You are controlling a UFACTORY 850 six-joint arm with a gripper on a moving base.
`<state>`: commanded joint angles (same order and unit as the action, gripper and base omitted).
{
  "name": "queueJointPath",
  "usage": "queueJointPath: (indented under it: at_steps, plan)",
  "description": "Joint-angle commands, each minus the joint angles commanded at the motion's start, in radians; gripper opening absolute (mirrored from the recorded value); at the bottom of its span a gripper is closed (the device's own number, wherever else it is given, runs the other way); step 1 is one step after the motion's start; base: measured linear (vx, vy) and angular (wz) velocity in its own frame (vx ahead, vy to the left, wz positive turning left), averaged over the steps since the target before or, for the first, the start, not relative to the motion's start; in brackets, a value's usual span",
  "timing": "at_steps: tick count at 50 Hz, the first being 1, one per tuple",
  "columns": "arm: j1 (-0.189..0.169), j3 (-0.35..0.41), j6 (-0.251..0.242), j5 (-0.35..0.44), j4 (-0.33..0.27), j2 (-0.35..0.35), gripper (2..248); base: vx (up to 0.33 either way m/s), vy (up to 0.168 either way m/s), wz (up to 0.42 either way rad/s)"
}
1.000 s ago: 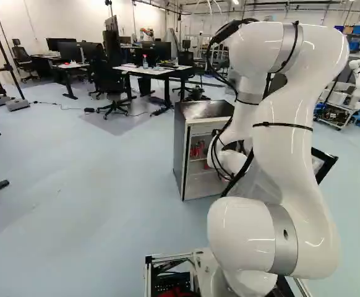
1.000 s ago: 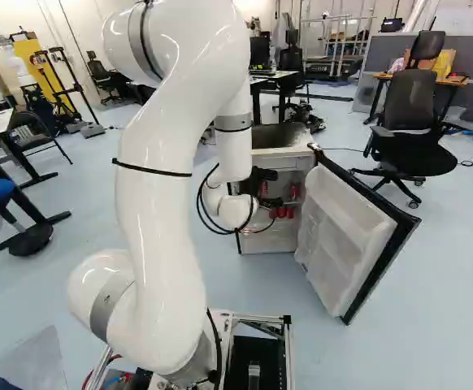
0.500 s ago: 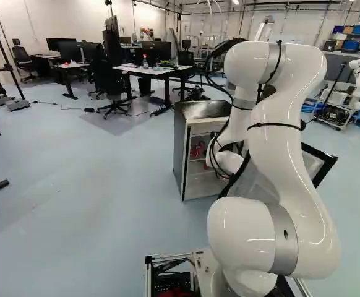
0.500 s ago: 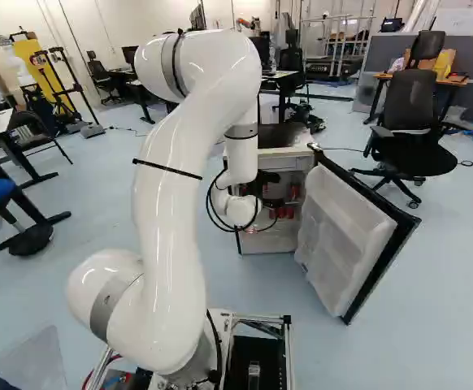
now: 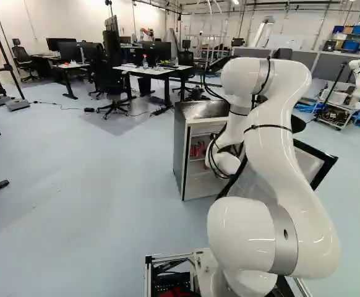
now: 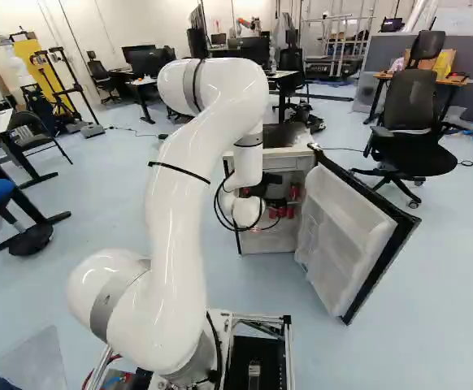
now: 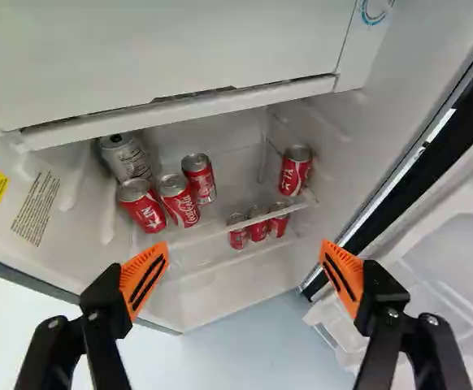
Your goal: Grab a drink from the fridge
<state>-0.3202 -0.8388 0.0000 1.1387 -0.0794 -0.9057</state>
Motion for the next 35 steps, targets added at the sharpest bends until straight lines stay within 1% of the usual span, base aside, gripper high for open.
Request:
queueJointPath:
  at_steps: [18, 35]
  plan:
    - [0.007, -0.074, 0.0, 0.052, 0.0, -0.08, 247, 0.0, 0.0, 0.0]
    - [0.002, -0.129, 0.0, 0.11, 0.0, -0.146, 247, 0.0, 0.0, 0.0]
